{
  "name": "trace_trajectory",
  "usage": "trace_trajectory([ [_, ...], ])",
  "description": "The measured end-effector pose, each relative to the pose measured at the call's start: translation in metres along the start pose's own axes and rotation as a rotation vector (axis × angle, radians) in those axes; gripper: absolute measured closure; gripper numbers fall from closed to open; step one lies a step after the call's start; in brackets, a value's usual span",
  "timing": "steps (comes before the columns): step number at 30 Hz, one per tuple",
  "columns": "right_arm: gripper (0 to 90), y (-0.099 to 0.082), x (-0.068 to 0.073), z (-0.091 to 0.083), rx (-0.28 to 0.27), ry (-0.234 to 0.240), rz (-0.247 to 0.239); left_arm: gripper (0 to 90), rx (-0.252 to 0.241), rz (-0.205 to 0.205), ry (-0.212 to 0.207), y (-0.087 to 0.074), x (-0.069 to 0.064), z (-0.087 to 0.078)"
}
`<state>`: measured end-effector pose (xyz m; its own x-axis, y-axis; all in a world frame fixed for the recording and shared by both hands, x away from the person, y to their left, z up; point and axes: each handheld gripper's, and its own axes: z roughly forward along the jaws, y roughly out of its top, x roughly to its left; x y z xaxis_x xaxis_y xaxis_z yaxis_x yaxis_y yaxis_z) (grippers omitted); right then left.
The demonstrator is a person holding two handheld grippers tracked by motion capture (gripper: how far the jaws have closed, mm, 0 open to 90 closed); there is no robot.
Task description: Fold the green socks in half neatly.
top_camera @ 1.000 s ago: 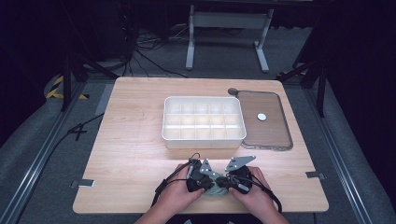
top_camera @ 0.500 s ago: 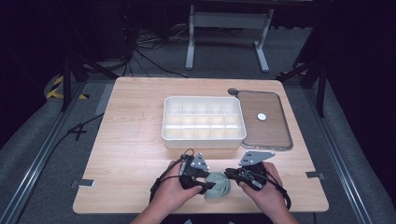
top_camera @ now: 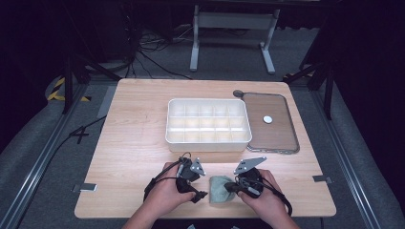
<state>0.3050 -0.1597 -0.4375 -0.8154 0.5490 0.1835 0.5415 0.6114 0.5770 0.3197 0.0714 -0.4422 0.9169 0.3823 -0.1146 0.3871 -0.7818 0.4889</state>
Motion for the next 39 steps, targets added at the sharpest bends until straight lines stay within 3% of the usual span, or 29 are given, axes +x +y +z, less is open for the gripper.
trace_trajectory([
  [1, 89.8, -0.001, -0.001, 0.004, 0.013, -0.009, -0.002, 29.9, 0.036, 0.019, 0.012, 0.000, -0.001, 0.003],
  [3, 89.9, -0.002, -0.001, 0.007, 0.032, -0.020, -0.005, 30.1, 0.038, 0.000, 0.024, 0.000, -0.001, 0.006],
  [5, 90.0, -0.004, -0.004, 0.014, 0.030, -0.004, 0.003, 38.8, 0.035, 0.024, 0.025, 0.001, -0.001, 0.009],
  [9, 90.0, -0.004, -0.003, 0.015, 0.036, -0.010, -0.012, 58.6, 0.042, 0.032, 0.011, 0.003, -0.004, 0.014],
  [15, 90.0, -0.006, -0.004, 0.016, 0.019, -0.003, -0.012, 74.6, 0.049, 0.057, 0.019, 0.008, -0.011, 0.018],
  [22, 90.0, -0.007, -0.003, 0.016, 0.013, 0.000, -0.018, 78.6, 0.048, 0.142, 0.039, 0.016, -0.019, 0.024],
  [24, 90.0, -0.007, -0.003, 0.016, 0.010, 0.007, -0.013, 79.0, 0.039, 0.145, 0.044, 0.017, -0.019, 0.025],
  [28, 90.0, -0.008, -0.003, 0.016, 0.006, 0.006, -0.017, 73.7, -0.045, 0.196, 0.050, 0.020, -0.023, 0.025],
  [30, 89.9, -0.008, -0.001, 0.017, 0.003, -0.001, -0.031, 71.1, -0.056, 0.240, 0.054, 0.023, -0.023, 0.024],
  [32, 89.9, -0.008, 0.000, 0.018, 0.005, -0.014, -0.053, 68.4, -0.049, 0.260, 0.066, 0.025, -0.026, 0.024],
  [39, 86.7, -0.008, -0.001, 0.015, -0.003, 0.001, -0.049, 63.7, -0.057, 0.241, 0.056, 0.024, -0.023, 0.023],
])
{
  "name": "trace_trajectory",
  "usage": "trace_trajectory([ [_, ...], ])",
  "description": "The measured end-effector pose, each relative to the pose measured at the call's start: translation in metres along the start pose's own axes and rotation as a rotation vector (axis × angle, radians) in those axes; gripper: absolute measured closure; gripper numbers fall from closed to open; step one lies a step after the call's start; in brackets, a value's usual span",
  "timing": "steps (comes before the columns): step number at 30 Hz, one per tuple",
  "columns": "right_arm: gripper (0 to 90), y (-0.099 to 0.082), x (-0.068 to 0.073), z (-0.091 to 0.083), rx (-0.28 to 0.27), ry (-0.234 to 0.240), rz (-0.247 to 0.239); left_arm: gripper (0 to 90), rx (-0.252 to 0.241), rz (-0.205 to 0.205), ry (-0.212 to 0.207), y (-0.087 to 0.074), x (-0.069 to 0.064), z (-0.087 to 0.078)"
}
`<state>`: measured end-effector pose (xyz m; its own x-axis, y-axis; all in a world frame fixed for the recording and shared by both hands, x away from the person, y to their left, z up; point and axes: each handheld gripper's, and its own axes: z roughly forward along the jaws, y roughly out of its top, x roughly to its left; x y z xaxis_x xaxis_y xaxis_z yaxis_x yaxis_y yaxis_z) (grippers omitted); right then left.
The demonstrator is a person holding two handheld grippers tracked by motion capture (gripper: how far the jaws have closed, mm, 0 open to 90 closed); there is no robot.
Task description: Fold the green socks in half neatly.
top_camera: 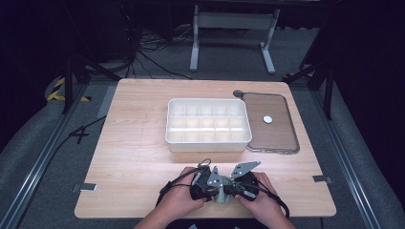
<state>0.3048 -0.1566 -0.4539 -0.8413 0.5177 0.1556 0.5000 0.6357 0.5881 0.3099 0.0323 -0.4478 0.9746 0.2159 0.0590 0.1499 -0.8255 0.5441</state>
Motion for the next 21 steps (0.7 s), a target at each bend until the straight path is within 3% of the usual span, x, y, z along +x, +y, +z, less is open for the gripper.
trace_trajectory([
  [2, 84.6, 0.000, -0.001, -0.005, -0.011, 0.011, 0.006, 62.8, -0.005, -0.032, -0.007, -0.002, 0.001, -0.001],
  [5, 83.7, 0.003, -0.003, -0.021, -0.061, 0.025, 0.013, 62.4, 0.003, -0.034, -0.003, -0.003, 0.002, -0.001],
  [7, 84.1, 0.004, -0.007, -0.036, -0.090, 0.007, 0.021, 62.4, -0.004, -0.023, -0.014, -0.002, 0.002, 0.001],
  [9, 84.8, 0.002, -0.012, -0.046, -0.093, -0.045, 0.026, 62.4, -0.004, -0.035, -0.016, -0.002, 0.001, 0.001],
  [11, 86.4, -0.004, -0.022, -0.047, 0.012, -0.170, 0.018, 62.4, -0.003, -0.039, -0.017, -0.002, 0.000, 0.002],
  [12, 87.1, -0.008, -0.026, -0.044, 0.058, -0.183, 0.019, 62.6, -0.002, -0.036, -0.018, -0.001, 0.001, 0.002],
  [13, 87.4, -0.010, -0.028, -0.041, 0.070, -0.173, 0.021, 62.9, -0.004, -0.025, -0.021, -0.001, 0.001, 0.002],
  [15, 88.2, -0.013, -0.028, -0.036, 0.064, -0.086, 0.020, 62.9, -0.012, -0.030, -0.024, 0.000, 0.000, 0.002],
  [21, 87.7, -0.006, -0.012, -0.026, 0.083, -0.022, -0.057, 62.9, -0.018, -0.017, -0.034, 0.001, -0.002, 0.003],
])
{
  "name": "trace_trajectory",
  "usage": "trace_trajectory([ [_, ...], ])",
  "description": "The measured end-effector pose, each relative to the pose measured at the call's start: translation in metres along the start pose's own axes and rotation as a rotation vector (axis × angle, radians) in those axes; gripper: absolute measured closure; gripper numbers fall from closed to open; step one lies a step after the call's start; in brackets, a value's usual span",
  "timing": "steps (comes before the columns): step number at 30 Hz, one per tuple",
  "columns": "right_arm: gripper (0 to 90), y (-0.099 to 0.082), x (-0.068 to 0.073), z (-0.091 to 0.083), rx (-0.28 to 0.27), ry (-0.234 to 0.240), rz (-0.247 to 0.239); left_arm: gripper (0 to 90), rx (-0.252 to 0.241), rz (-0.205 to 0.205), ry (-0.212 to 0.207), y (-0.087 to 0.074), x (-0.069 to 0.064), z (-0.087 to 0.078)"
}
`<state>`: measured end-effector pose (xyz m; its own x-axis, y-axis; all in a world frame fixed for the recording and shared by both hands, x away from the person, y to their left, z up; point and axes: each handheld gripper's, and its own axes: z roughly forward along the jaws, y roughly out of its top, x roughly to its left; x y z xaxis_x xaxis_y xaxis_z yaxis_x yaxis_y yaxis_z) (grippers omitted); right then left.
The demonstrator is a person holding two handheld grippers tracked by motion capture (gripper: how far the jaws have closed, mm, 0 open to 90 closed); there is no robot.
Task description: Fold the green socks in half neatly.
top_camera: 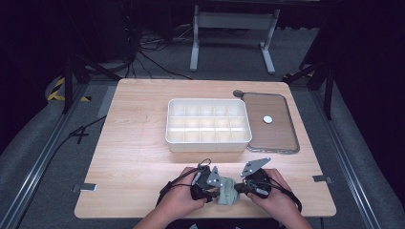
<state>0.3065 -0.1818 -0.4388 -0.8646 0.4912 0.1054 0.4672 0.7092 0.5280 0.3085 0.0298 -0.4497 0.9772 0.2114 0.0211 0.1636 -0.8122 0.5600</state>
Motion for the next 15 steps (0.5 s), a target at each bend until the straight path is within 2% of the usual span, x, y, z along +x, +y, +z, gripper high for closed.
trace_trajectory([
  [2, 87.4, 0.001, 0.004, 0.005, 0.012, 0.023, -0.006, 63.0, -0.012, 0.011, -0.012, 0.001, -0.001, 0.000],
  [4, 87.7, 0.002, 0.007, 0.011, 0.024, 0.032, -0.022, 62.4, -0.030, 0.024, -0.020, 0.002, -0.003, 0.000],
  [8, 87.9, 0.003, 0.009, 0.015, 0.033, 0.035, -0.024, 59.8, -0.070, 0.035, -0.036, 0.005, -0.006, -0.001],
  [12, 87.1, 0.001, 0.007, 0.016, 0.020, 0.049, -0.001, 57.5, -0.084, 0.061, -0.021, 0.009, -0.010, 0.000],
  [15, 86.3, 0.000, 0.005, 0.016, 0.016, 0.055, 0.005, 52.9, -0.094, 0.062, -0.024, 0.010, -0.011, -0.001],
])
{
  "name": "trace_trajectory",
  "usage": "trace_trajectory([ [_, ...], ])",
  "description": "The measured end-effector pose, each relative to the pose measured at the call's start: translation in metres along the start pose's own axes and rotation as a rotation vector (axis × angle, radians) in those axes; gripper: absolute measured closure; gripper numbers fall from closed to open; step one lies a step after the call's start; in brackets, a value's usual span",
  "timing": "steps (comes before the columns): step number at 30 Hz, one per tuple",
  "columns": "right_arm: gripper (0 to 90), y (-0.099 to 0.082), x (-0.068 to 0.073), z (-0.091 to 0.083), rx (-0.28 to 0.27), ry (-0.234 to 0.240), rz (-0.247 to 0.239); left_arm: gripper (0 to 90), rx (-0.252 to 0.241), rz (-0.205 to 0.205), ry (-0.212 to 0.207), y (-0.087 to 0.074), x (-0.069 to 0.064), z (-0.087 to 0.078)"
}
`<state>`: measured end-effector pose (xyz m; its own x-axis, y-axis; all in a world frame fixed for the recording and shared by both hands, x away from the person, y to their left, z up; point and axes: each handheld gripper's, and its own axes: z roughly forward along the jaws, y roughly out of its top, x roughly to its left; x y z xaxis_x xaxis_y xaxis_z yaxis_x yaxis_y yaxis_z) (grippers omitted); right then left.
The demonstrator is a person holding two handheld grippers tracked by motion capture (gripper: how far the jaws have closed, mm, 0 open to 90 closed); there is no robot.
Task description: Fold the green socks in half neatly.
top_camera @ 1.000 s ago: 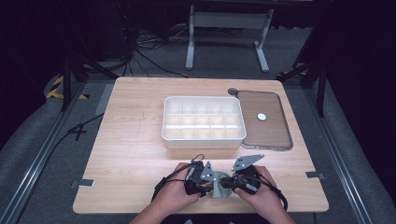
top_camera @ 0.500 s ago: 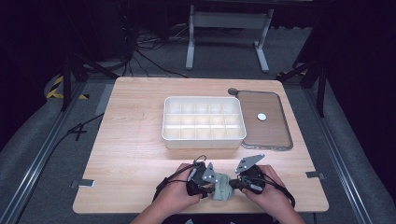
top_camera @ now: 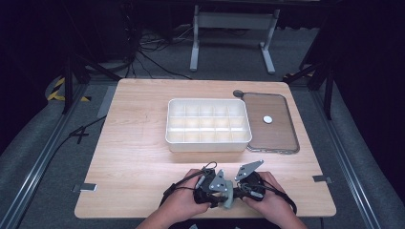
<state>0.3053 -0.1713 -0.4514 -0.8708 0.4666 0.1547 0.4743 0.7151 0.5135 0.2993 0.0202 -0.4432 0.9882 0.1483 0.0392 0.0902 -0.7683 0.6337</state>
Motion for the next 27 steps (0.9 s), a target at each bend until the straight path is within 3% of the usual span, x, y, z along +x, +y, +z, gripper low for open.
trace_trajectory([
  [4, 84.9, 0.000, 0.000, -0.001, 0.002, -0.011, -0.001, 49.3, -0.022, 0.006, -0.014, 0.000, 0.000, 0.000],
  [6, 84.9, 0.000, 0.000, -0.001, 0.002, -0.011, 0.002, 48.1, -0.023, 0.030, -0.006, 0.002, 0.000, 0.002],
  [13, 79.3, -0.001, -0.002, 0.000, 0.001, -0.011, 0.044, 43.7, -0.017, 0.018, -0.010, 0.005, -0.003, 0.012],
  [18, 65.6, -0.006, -0.007, 0.000, -0.003, -0.029, 0.080, 43.5, -0.003, 0.001, -0.003, 0.008, -0.004, 0.014],
  [20, 65.0, -0.008, -0.008, -0.004, 0.003, -0.037, 0.091, 43.9, 0.017, -0.019, -0.011, 0.008, -0.003, 0.015],
  [23, 61.8, -0.010, -0.011, -0.013, 0.004, -0.051, 0.094, 44.3, 0.028, -0.008, -0.004, 0.010, -0.003, 0.016],
  [27, 61.0, -0.015, -0.015, -0.029, -0.018, -0.060, 0.137, 44.6, 0.037, 0.000, 0.003, 0.015, -0.005, 0.017],
])
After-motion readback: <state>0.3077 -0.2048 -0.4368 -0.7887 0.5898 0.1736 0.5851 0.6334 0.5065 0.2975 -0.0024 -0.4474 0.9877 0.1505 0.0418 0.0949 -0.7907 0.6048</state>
